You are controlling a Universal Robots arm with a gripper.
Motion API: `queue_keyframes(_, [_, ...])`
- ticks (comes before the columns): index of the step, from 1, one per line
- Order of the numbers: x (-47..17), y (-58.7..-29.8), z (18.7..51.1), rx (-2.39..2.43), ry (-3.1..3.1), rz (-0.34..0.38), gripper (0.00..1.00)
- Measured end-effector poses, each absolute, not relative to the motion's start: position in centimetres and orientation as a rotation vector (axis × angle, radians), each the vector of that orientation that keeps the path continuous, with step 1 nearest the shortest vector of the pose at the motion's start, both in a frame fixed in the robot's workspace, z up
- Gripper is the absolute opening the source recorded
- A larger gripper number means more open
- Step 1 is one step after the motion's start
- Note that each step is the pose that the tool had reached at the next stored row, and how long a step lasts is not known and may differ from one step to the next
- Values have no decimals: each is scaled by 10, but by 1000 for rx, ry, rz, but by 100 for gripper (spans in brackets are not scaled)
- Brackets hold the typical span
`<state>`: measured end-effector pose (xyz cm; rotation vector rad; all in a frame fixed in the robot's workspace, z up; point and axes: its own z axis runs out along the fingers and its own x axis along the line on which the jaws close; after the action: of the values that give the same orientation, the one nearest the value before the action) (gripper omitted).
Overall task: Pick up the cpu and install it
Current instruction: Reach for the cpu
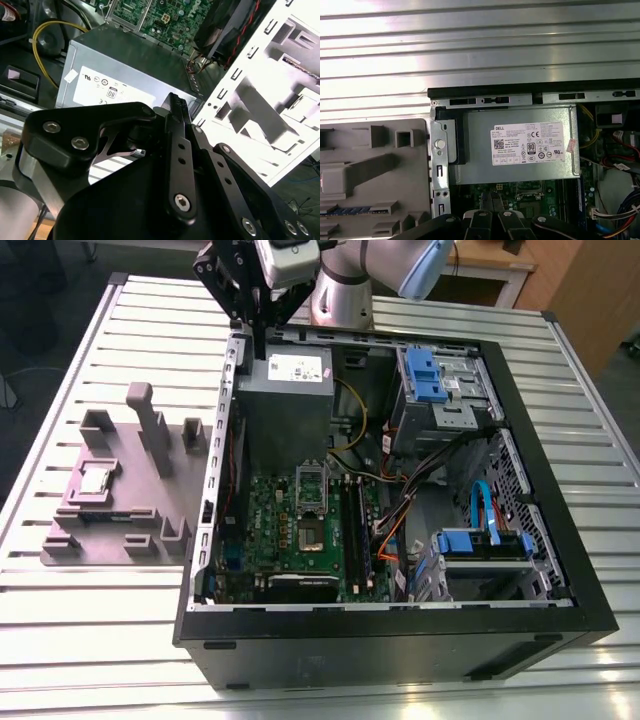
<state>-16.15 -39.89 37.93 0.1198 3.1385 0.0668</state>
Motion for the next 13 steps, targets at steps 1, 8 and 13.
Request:
queue_keyframes(1, [-162, -399, 379, 120, 3139, 67, 10])
queue_keyframes(8, [-167, -399, 379, 120, 3140, 67, 10])
queue_keyframes(13, [-169, -399, 379, 120, 3140, 67, 10])
